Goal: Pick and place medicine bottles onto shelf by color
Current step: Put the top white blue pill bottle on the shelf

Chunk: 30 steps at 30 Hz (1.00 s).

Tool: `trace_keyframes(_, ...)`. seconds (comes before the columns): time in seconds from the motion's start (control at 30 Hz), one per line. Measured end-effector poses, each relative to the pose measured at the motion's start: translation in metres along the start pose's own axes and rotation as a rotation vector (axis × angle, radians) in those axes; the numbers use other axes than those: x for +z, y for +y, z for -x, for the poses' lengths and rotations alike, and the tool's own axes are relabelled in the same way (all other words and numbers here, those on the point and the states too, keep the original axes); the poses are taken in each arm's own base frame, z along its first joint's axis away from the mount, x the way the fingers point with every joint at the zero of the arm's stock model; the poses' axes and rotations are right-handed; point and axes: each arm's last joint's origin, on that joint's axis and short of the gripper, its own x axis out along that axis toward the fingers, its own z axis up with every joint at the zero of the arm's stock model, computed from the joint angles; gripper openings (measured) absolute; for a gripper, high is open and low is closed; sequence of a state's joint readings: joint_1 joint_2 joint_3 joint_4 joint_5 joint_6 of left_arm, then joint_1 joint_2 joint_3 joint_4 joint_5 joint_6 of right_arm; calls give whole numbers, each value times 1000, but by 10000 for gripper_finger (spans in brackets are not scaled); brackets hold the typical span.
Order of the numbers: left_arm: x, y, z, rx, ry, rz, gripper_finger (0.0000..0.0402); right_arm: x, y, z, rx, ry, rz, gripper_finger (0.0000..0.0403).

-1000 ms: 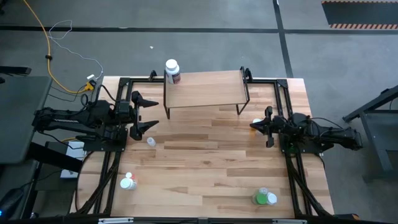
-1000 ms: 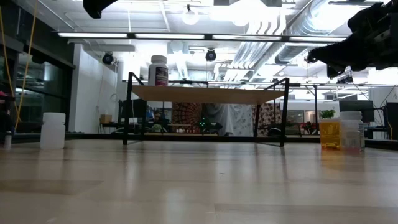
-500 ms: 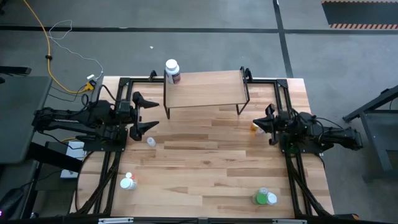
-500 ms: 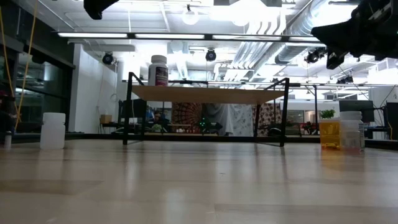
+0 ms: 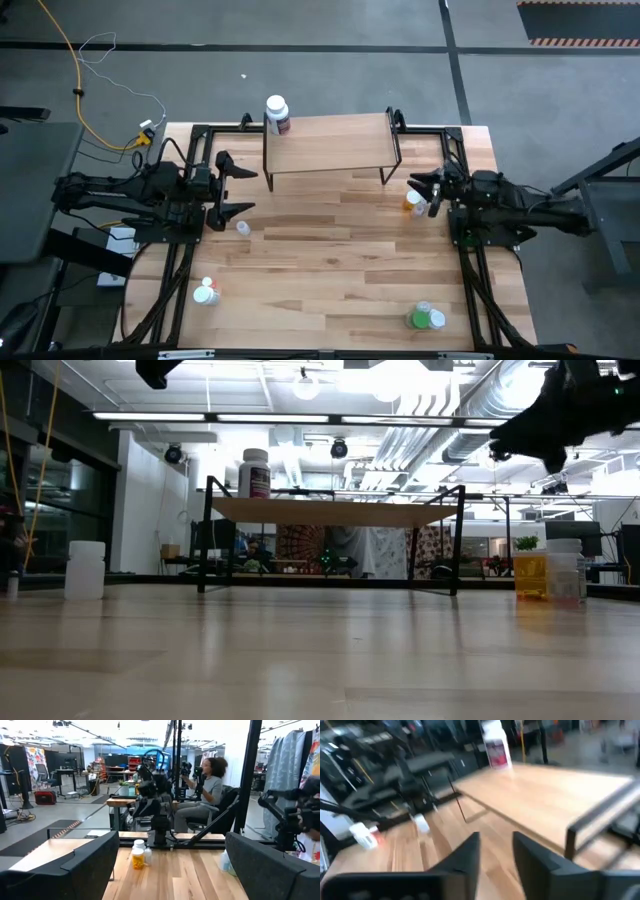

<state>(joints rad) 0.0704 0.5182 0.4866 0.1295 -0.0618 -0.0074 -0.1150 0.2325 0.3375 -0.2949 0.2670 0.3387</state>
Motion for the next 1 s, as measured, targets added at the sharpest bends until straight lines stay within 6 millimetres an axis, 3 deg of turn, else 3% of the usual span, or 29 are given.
trace_keyframes(0.13, 0, 0, 0, 3, 1, 0, 355, 19, 4, 5, -134, 207, -57, 203)
trace_keyframes(0.23, 0, 0, 0, 3, 2, 0, 355, 30, 7, 4, -272, 358, -131, 231)
trace_keyframes(0.43, 0, 0, 0, 6, 5, -1, 355, 42, 6, -1, -632, 635, -285, 236)
trace_keyframes(0.57, -1, 0, 0, 6, 6, -1, 355, 38, 2, -10, -789, 788, -326, 236)
trace_keyframes(0.8, -1, 0, 0, 5, 6, -1, 355, 30, -7, -33, -866, 874, -355, 236)
trace_keyframes(1.0, -1, 0, 0, 5, 6, -1, 355, 28, -9, -41, -829, 904, -431, 236)
